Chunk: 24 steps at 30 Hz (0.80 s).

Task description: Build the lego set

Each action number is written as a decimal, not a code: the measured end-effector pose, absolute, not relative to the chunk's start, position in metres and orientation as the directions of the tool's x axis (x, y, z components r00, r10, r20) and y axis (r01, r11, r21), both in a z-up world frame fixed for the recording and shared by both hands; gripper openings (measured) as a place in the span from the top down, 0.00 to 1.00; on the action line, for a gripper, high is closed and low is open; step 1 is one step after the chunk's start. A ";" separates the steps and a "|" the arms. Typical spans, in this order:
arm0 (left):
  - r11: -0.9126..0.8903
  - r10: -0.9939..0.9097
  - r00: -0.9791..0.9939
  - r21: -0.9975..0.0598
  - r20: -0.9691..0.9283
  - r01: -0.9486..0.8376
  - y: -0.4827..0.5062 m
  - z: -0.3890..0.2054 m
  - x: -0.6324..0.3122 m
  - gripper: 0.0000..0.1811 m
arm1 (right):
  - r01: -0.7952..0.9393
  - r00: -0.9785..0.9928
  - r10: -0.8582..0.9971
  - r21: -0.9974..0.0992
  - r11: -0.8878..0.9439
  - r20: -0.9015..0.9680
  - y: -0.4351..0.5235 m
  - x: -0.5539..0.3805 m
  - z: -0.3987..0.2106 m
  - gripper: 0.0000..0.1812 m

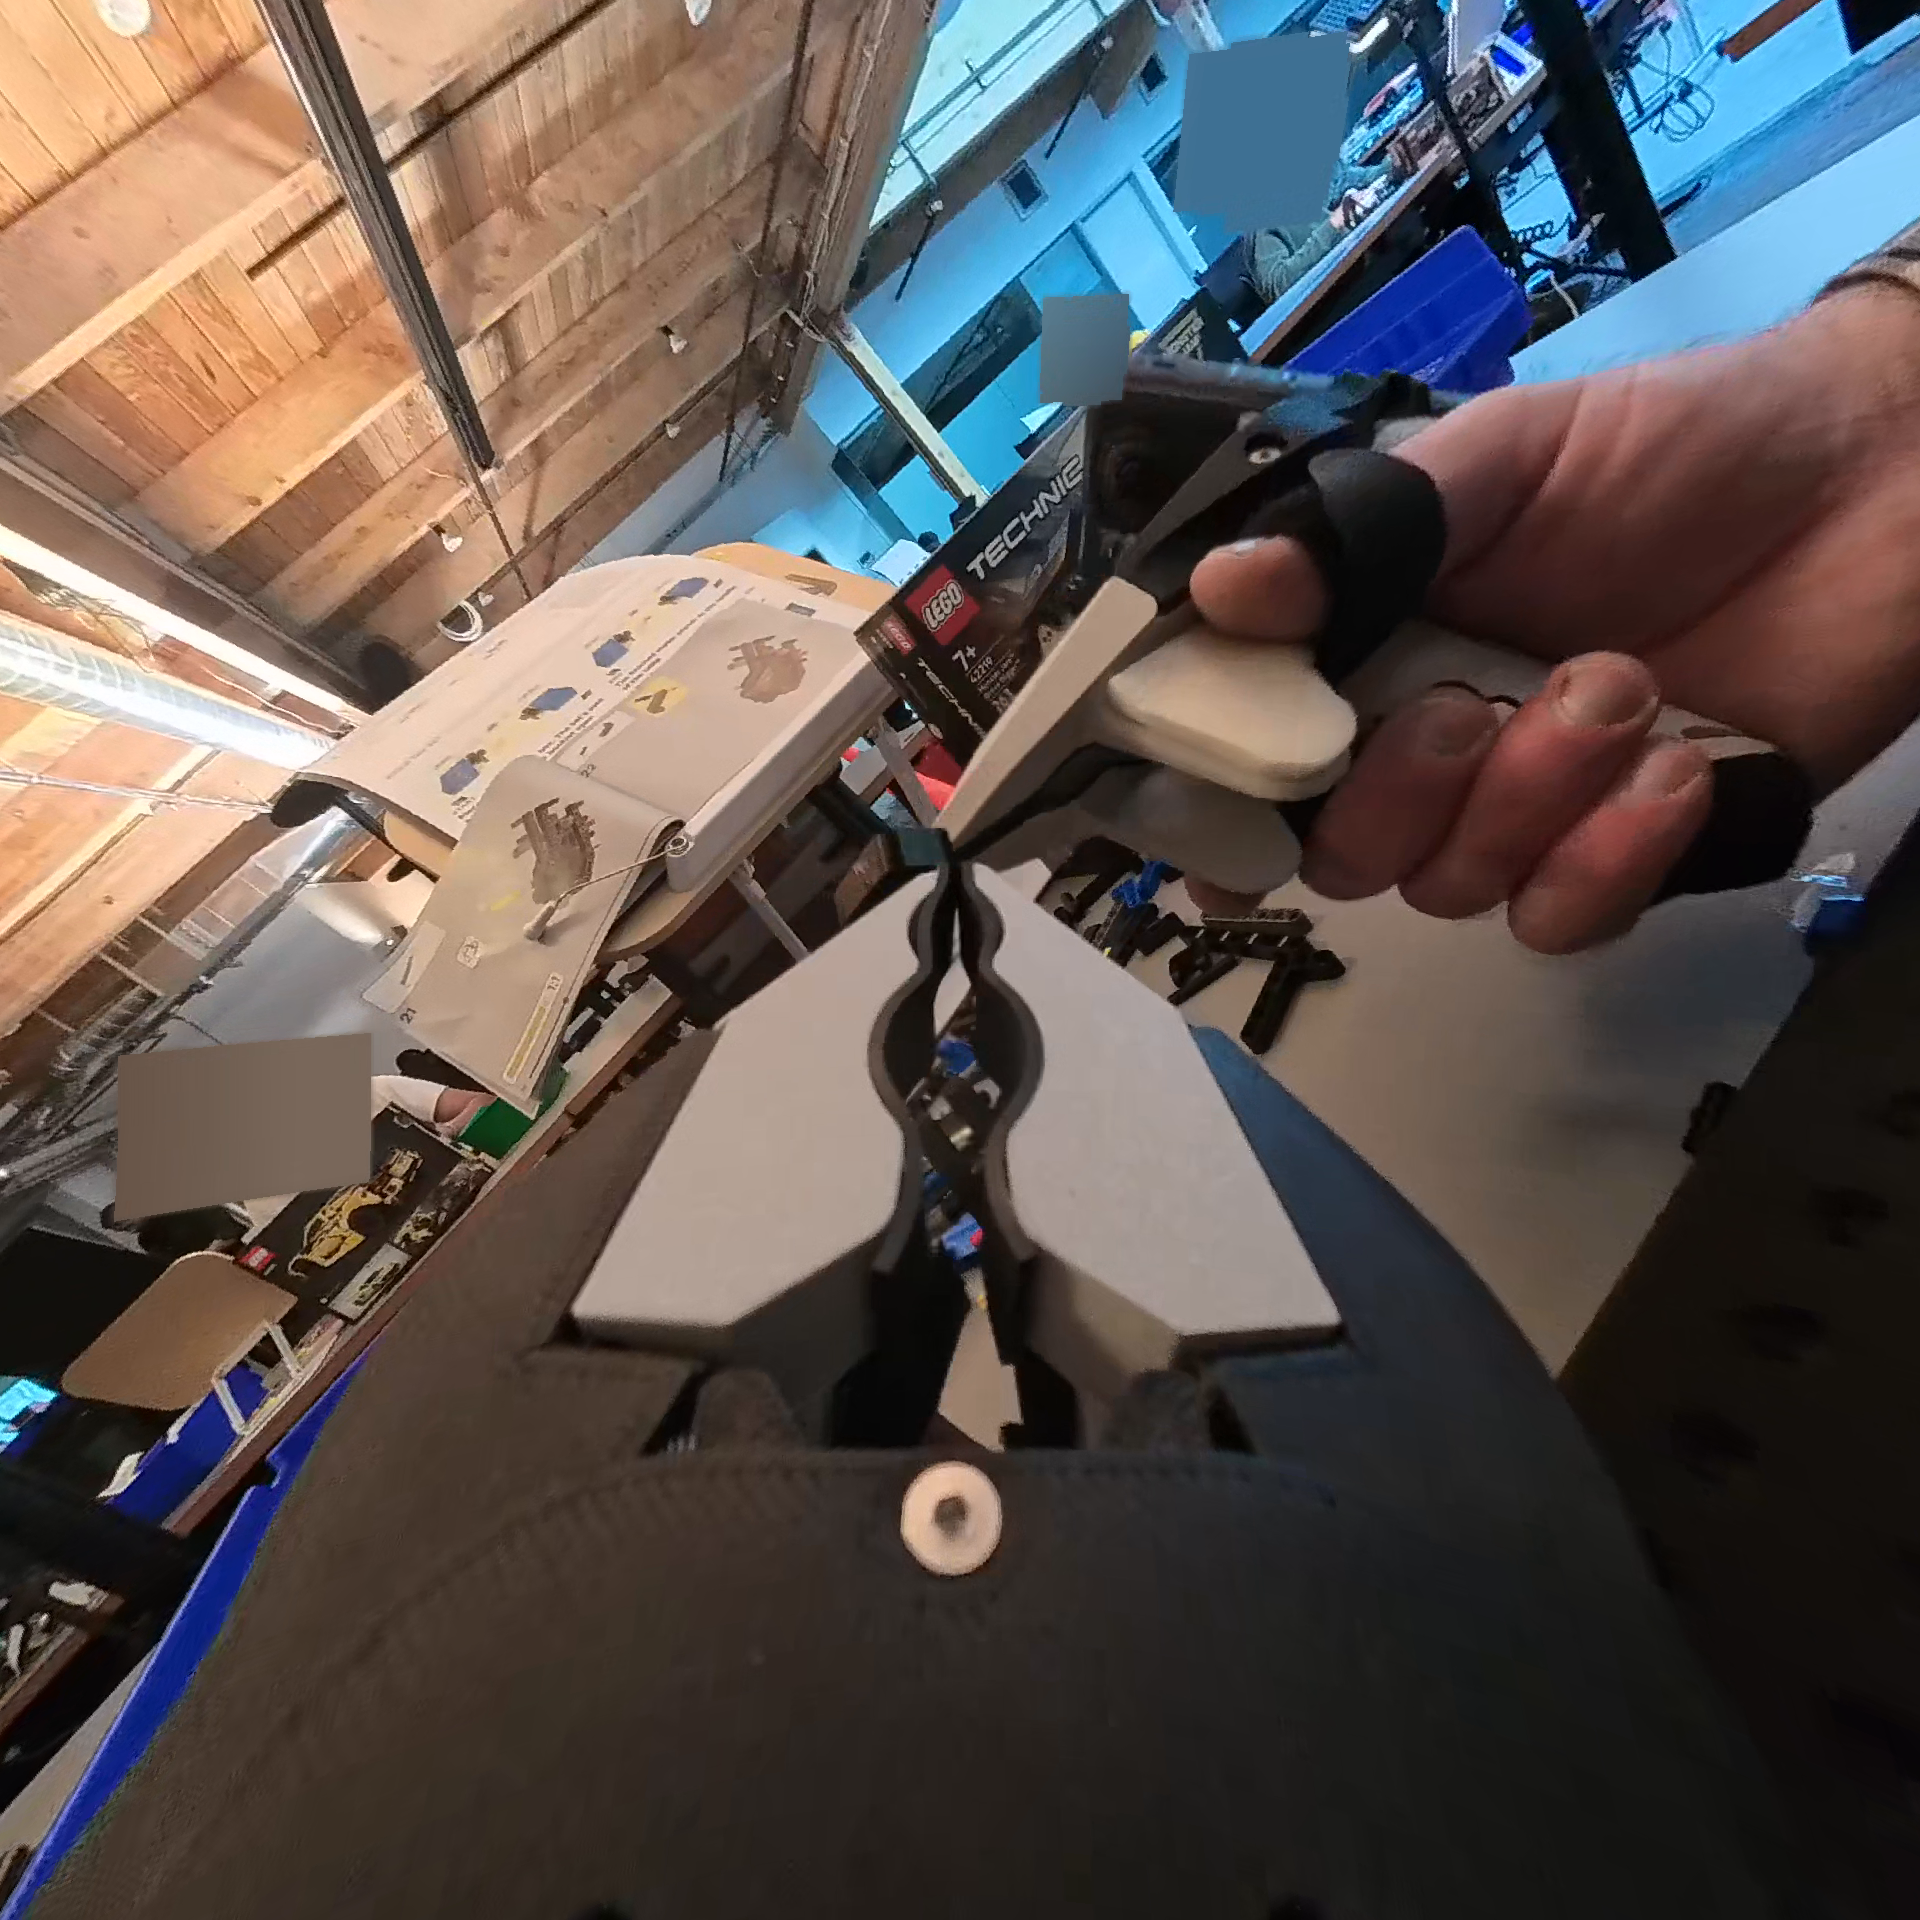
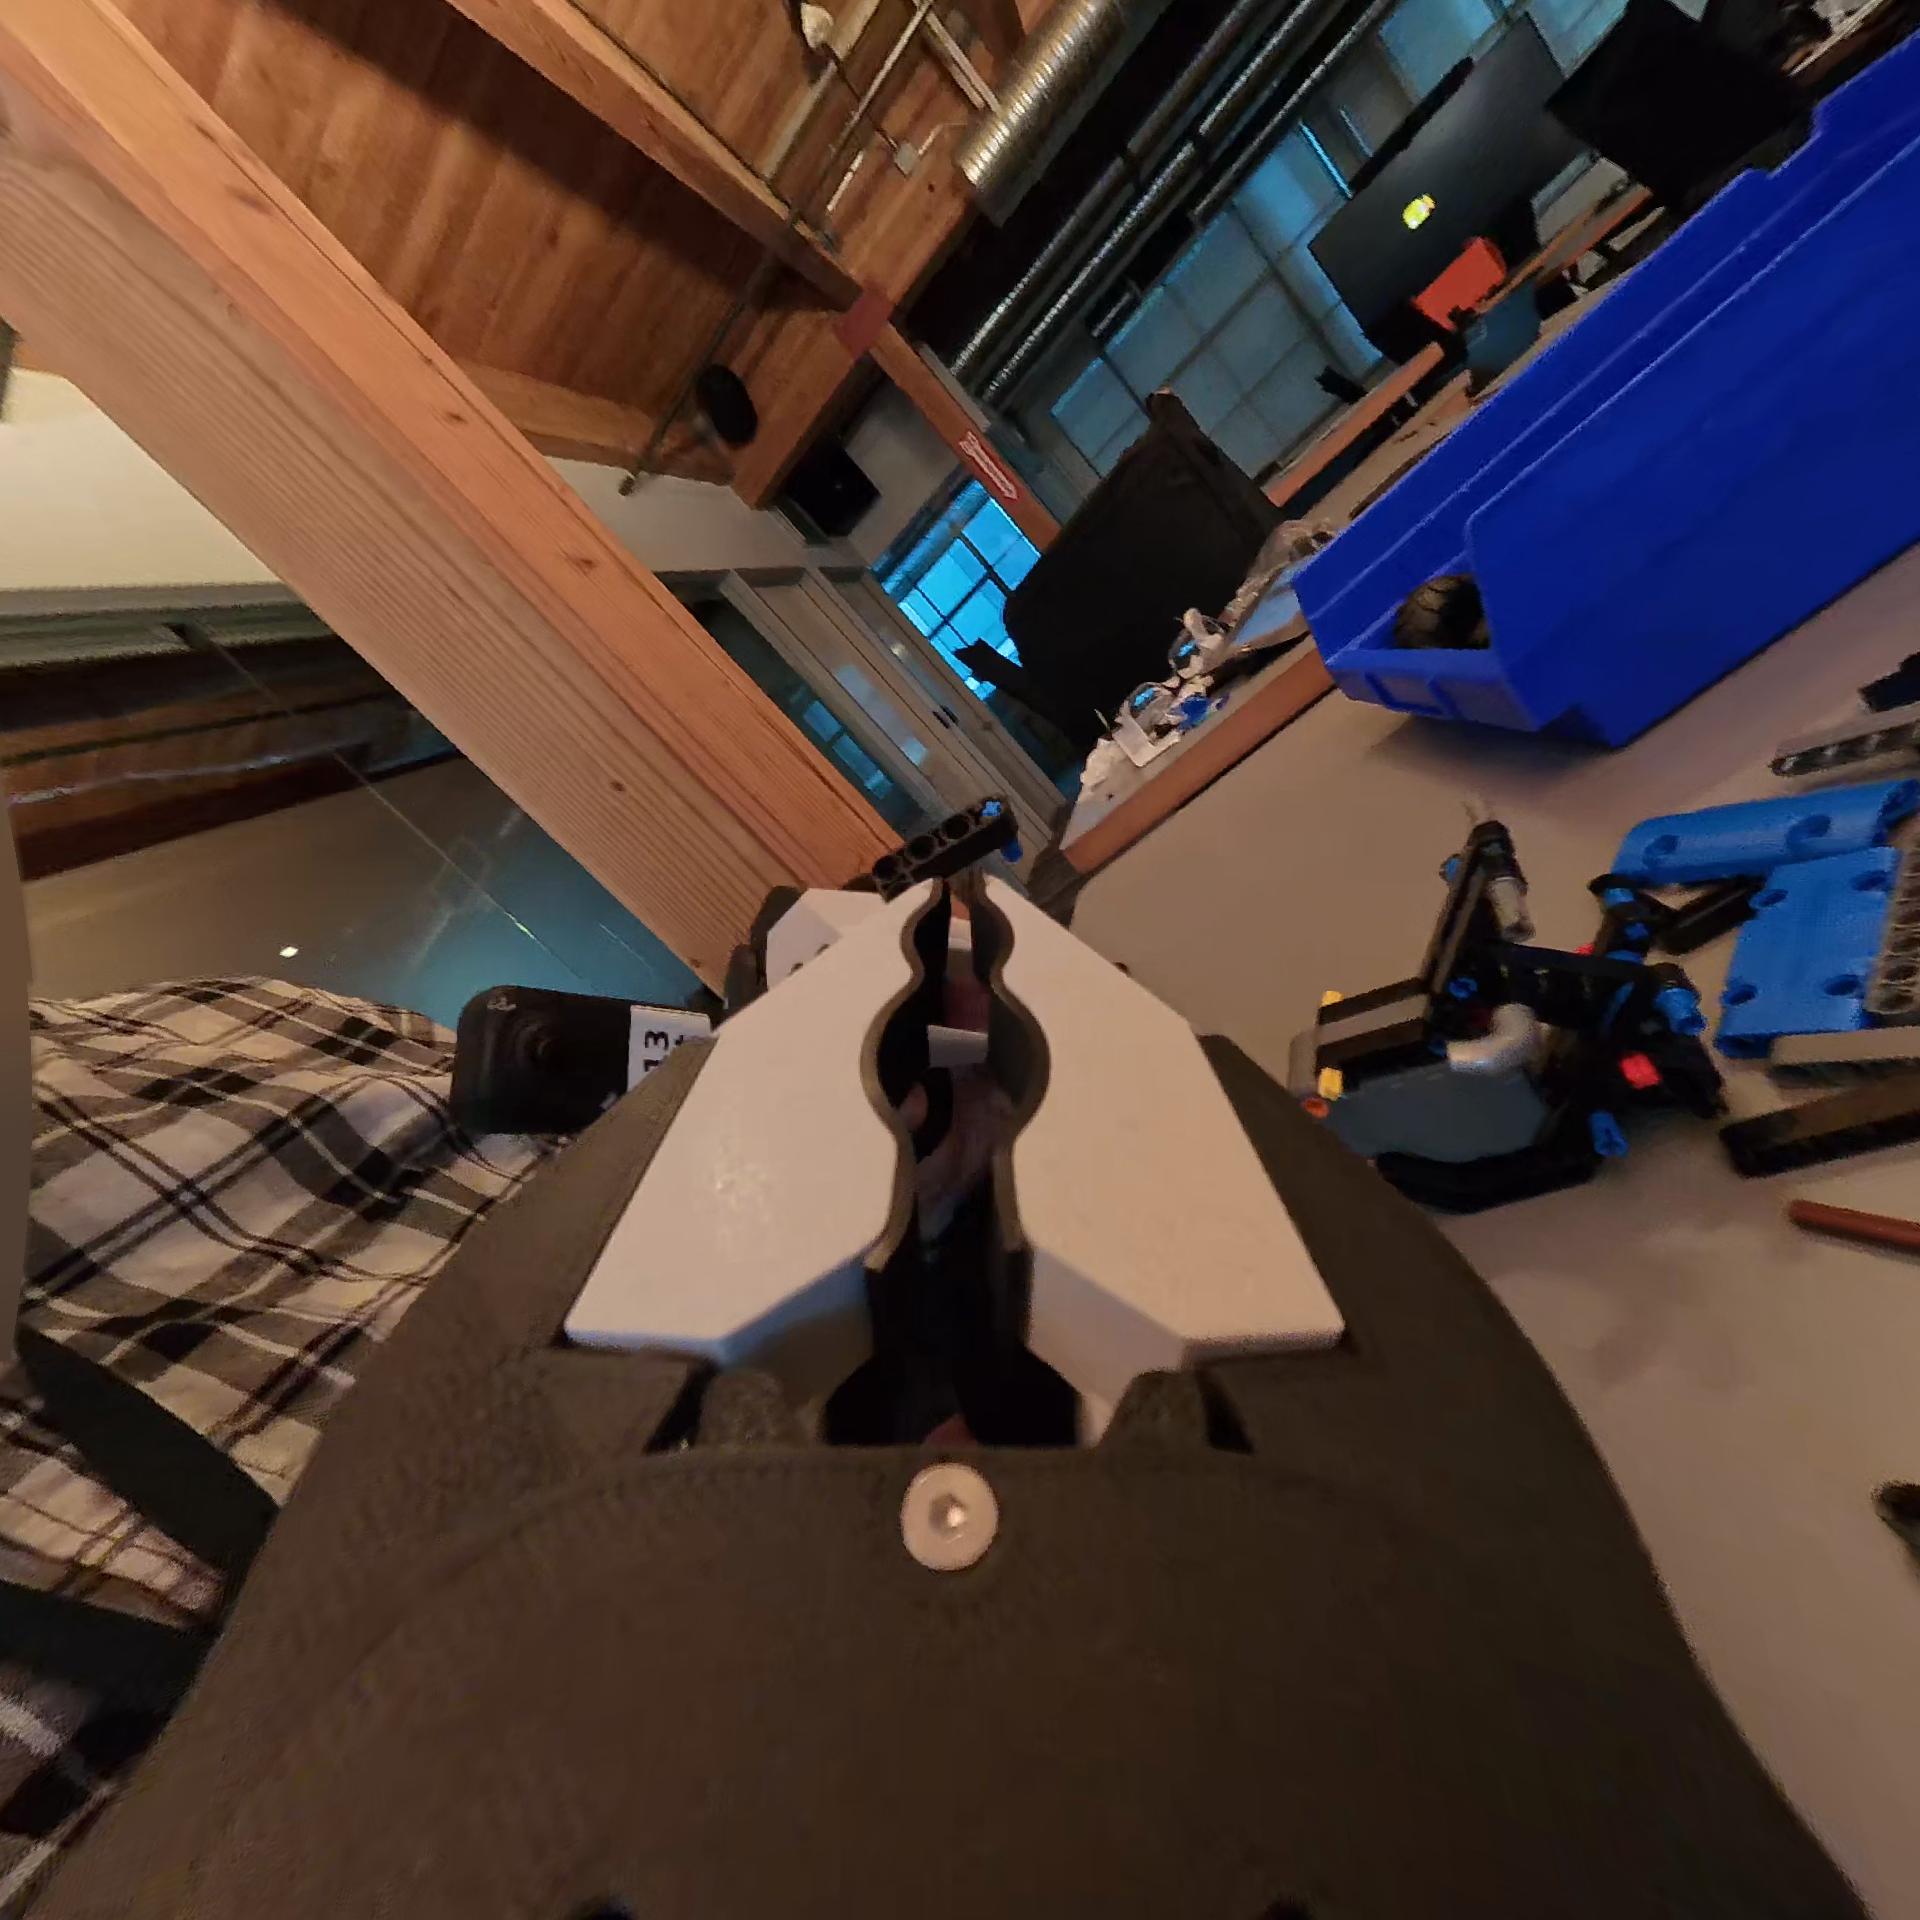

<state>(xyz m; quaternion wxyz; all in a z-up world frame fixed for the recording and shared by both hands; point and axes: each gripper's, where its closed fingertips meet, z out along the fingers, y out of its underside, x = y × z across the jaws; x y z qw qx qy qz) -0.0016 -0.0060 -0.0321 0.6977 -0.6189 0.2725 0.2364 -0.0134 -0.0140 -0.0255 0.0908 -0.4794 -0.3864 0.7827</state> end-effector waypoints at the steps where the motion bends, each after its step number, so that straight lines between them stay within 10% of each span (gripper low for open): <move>1: 0.116 -0.019 0.740 -0.736 -0.673 -0.667 -0.005 -0.034 -0.002 1.00 | 0.230 -0.514 0.527 -0.701 -0.675 -0.676 -0.013 -0.013 -0.027 0.99; 24: -0.078 -0.261 0.681 -0.688 -0.685 -0.722 -0.015 -0.080 -0.021 1.00 | 0.461 -0.356 0.741 -0.797 -0.391 -0.569 -0.001 -0.005 -0.087 0.88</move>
